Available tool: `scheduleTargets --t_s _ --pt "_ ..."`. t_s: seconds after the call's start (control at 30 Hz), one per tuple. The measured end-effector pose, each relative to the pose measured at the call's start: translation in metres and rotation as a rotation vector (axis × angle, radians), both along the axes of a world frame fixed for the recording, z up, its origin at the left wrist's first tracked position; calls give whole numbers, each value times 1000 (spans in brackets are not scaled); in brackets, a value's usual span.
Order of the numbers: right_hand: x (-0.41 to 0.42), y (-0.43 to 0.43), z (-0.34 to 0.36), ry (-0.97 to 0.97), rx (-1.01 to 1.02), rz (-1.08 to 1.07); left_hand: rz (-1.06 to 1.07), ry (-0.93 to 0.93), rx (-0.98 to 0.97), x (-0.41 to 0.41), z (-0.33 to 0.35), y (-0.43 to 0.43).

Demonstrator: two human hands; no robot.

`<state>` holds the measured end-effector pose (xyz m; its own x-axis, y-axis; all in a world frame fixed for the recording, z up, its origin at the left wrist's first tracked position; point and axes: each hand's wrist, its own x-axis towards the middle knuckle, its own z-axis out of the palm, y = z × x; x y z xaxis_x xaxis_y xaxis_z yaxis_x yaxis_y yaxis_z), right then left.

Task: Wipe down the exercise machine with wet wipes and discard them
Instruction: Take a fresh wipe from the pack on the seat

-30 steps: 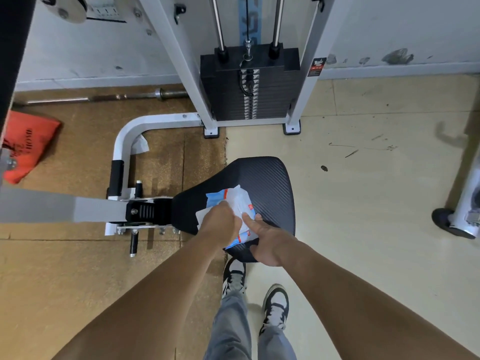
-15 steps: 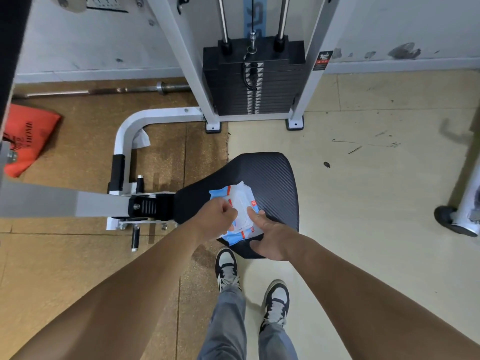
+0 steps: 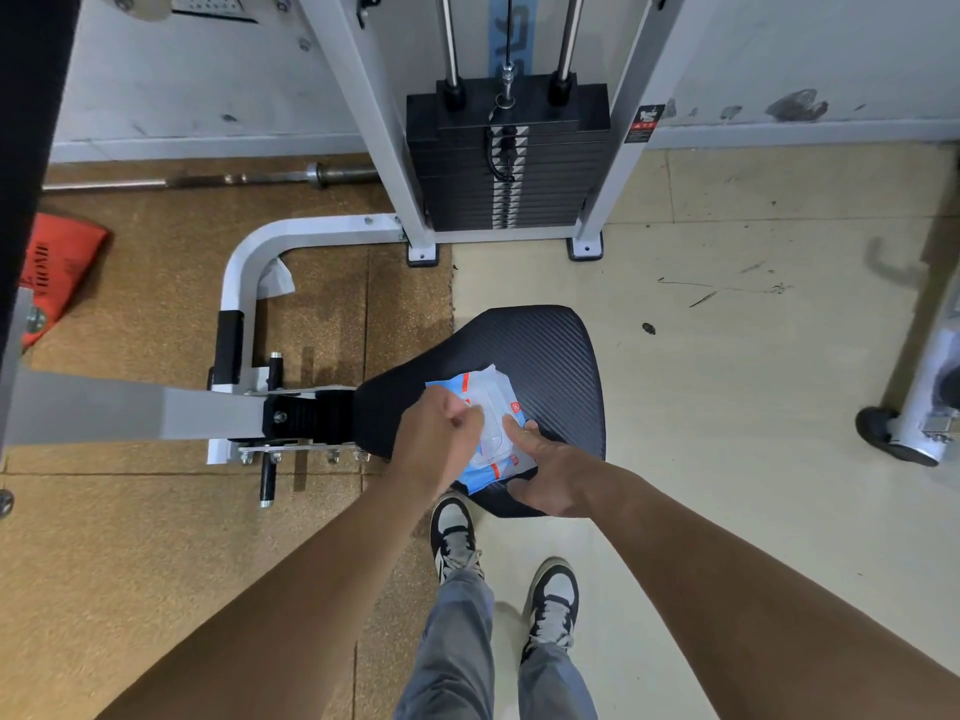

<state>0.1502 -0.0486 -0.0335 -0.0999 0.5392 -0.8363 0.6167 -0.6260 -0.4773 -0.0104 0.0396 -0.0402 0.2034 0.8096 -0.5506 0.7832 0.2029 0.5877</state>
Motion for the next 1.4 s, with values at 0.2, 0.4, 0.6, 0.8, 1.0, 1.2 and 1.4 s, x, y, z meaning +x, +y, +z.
scheduleTargets --t_s 0.2,0.4,0.6,0.8,1.0,1.2,1.4 --pt "-1 2 -4 0 -9 24 -192 68 227 8 -12 -22" --pt "4 5 -2 3 -31 56 -38 -67 -19 5 -7 -20" --pt "5 12 0 -8 -51 104 594 -409 -537 -3 20 0" --pt "3 12 1 -13 -59 106 350 -53 -90 -13 13 -8" --pt "0 12 -1 -36 -53 123 -236 127 305 -9 3 -25" --pt "1 13 -2 -8 -58 104 -521 292 568 -13 1 -17" --pt "-6 8 1 -69 -8 55 203 -15 -33 -8 15 -14"
